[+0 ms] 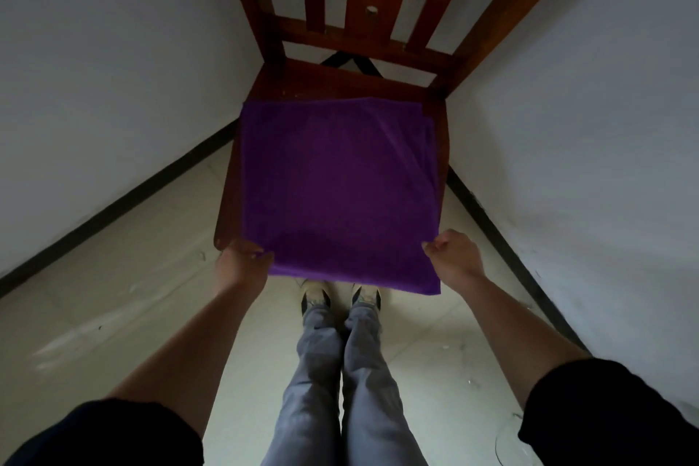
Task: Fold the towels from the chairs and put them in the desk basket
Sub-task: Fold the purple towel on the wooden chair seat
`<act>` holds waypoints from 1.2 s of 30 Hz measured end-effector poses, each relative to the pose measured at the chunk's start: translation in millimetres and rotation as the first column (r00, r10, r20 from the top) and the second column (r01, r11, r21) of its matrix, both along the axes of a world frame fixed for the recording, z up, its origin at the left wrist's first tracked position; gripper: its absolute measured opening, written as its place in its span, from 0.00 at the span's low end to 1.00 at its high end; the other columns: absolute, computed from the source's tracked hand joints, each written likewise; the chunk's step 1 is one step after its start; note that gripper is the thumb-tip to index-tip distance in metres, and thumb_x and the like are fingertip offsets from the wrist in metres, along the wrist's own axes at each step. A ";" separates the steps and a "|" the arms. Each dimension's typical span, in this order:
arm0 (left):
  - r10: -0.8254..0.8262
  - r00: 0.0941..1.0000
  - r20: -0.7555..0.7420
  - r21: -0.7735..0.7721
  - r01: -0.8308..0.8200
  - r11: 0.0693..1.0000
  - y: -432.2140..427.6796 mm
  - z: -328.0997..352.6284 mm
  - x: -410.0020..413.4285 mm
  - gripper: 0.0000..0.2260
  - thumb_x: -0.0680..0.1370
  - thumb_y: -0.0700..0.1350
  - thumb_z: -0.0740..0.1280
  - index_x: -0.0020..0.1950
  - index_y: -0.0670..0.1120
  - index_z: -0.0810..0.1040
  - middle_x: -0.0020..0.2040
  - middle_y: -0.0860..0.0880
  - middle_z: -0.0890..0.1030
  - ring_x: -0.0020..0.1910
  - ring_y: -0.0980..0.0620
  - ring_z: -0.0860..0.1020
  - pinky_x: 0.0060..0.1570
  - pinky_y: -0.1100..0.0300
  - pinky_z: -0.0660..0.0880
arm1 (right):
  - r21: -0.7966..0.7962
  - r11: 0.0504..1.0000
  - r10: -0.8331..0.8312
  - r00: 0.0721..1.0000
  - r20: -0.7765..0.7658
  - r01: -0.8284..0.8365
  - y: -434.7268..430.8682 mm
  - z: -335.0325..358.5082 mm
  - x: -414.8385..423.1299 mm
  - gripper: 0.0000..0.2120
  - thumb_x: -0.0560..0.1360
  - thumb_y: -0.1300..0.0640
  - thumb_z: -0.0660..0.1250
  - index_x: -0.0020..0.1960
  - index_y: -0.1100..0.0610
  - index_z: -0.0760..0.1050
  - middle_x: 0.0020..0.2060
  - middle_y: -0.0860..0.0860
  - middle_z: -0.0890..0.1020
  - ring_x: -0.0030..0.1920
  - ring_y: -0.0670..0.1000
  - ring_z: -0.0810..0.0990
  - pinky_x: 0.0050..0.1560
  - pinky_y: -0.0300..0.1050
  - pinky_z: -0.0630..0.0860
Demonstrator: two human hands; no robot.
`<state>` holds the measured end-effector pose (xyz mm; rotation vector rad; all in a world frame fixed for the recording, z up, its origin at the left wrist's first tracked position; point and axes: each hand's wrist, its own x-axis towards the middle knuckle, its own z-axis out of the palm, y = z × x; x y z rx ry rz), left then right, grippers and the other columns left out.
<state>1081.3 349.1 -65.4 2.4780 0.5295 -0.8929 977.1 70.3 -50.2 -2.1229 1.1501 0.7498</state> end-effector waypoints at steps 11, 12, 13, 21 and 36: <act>-0.128 0.960 0.250 -0.111 0.160 0.981 -70.8 -26.3 114.6 0.09 0.76 0.46 0.68 0.53 0.42 0.80 0.55 0.41 0.81 0.52 0.43 0.78 0.46 0.58 0.71 | -0.035 0.999 0.033 0.956 0.291 -0.024 -42.0 -25.4 126.7 0.10 0.78 0.55 0.65 0.53 0.62 0.76 0.48 0.57 0.81 0.44 0.51 0.76 0.45 0.40 0.71; -0.094 0.954 0.286 -0.109 0.130 0.985 -71.4 -31.9 123.2 0.10 0.77 0.46 0.68 0.54 0.42 0.79 0.56 0.41 0.80 0.52 0.43 0.78 0.46 0.58 0.71 | -0.065 0.998 0.040 0.948 0.314 -0.021 -45.9 -31.4 134.2 0.11 0.78 0.55 0.64 0.55 0.61 0.76 0.51 0.57 0.81 0.47 0.52 0.77 0.46 0.39 0.70; -0.049 0.942 0.332 -0.105 0.089 0.991 -70.7 -39.5 132.8 0.10 0.77 0.45 0.67 0.55 0.41 0.79 0.57 0.41 0.80 0.53 0.43 0.78 0.47 0.58 0.70 | -0.087 0.996 0.049 0.940 0.338 -0.020 -49.7 -38.8 142.1 0.13 0.78 0.54 0.64 0.58 0.61 0.76 0.53 0.57 0.80 0.50 0.53 0.78 0.49 0.39 0.70; 0.258 0.866 0.429 -0.136 -0.221 0.966 -60.1 -71.8 174.4 0.18 0.75 0.45 0.70 0.63 0.43 0.73 0.63 0.40 0.75 0.62 0.42 0.74 0.61 0.48 0.73 | -0.194 0.981 0.069 0.916 0.395 0.010 -66.2 -75.7 178.4 0.21 0.78 0.51 0.64 0.67 0.60 0.69 0.63 0.58 0.73 0.62 0.58 0.73 0.62 0.56 0.73; 0.211 0.952 0.221 -0.163 -0.177 0.971 -66.7 -52.5 192.5 0.09 0.72 0.44 0.72 0.49 0.41 0.79 0.46 0.45 0.79 0.49 0.46 0.77 0.47 0.57 0.73 | -0.152 0.987 0.024 0.909 0.416 0.044 -65.6 -73.1 193.7 0.06 0.74 0.58 0.69 0.49 0.57 0.73 0.45 0.53 0.76 0.46 0.51 0.75 0.43 0.42 0.69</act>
